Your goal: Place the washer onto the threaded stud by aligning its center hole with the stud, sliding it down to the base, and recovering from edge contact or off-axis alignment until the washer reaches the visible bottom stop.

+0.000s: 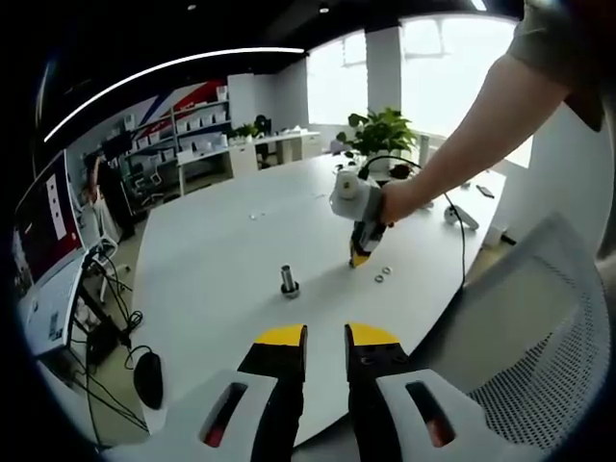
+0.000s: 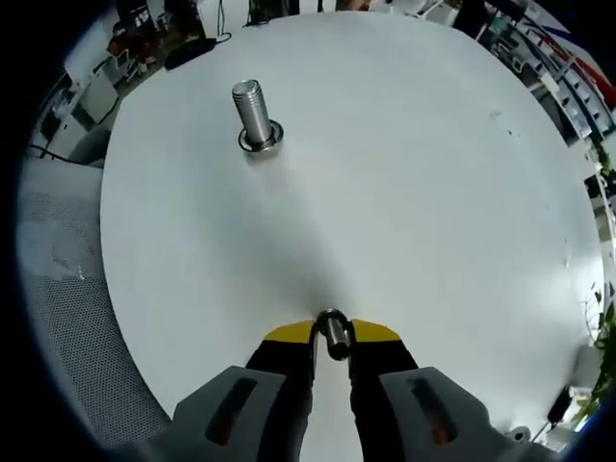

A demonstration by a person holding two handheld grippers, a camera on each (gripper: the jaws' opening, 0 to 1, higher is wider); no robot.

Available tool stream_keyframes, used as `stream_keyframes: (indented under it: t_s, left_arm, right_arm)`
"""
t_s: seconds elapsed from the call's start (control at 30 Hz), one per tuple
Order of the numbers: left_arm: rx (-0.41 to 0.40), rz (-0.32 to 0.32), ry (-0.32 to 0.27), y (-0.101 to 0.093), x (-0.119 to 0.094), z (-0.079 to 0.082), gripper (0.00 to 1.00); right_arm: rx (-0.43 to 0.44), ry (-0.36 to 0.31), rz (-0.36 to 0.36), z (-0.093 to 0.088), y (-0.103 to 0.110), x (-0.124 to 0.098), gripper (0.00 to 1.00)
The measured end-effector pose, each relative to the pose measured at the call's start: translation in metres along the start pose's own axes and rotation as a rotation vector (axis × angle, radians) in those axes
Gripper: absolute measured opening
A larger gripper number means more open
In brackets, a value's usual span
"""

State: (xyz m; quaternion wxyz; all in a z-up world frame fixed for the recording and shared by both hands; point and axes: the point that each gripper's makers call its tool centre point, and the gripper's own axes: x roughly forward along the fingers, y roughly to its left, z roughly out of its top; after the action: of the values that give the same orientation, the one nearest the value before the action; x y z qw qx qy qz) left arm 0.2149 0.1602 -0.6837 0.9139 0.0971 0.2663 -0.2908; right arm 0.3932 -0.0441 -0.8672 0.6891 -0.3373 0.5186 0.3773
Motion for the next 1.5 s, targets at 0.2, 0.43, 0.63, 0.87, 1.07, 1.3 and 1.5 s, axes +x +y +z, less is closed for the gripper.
stream_keyframes:
  t_s: [0.2, 0.43, 0.63, 0.87, 1.07, 1.3, 1.5]
  left_arm:
    - [0.000, 0.004, 0.001, 0.001, 0.000, 0.000, 0.13]
    - [0.002, 0.012, -0.003, 0.002, -0.001, 0.001, 0.13]
    - [0.006, 0.025, -0.004, 0.003, -0.002, 0.001, 0.13]
    - [0.018, 0.029, 0.002, 0.003, -0.002, 0.001, 0.13]
    - [0.021, 0.036, 0.009, 0.004, -0.002, -0.001, 0.13]
    - [0.023, 0.040, 0.013, 0.005, -0.002, -0.001, 0.13]
    - [0.021, 0.051, 0.012, 0.007, -0.002, -0.002, 0.13]
  right_arm:
    - [0.036, -0.010, 0.002, -0.002, 0.000, -0.004, 0.18]
    - [0.050, -0.017, -0.009, -0.015, 0.000, -0.018, 0.19]
    - [0.063, -0.016, -0.016, -0.030, 0.000, -0.025, 0.19]
    - [0.074, -0.018, -0.015, -0.050, 0.006, -0.031, 0.19]
    - [0.086, -0.014, -0.001, -0.063, 0.013, -0.030, 0.19]
    - [0.079, -0.009, 0.006, -0.069, 0.017, -0.028, 0.20]
    - [0.051, -0.020, 0.012, -0.067, 0.021, -0.020, 0.20]
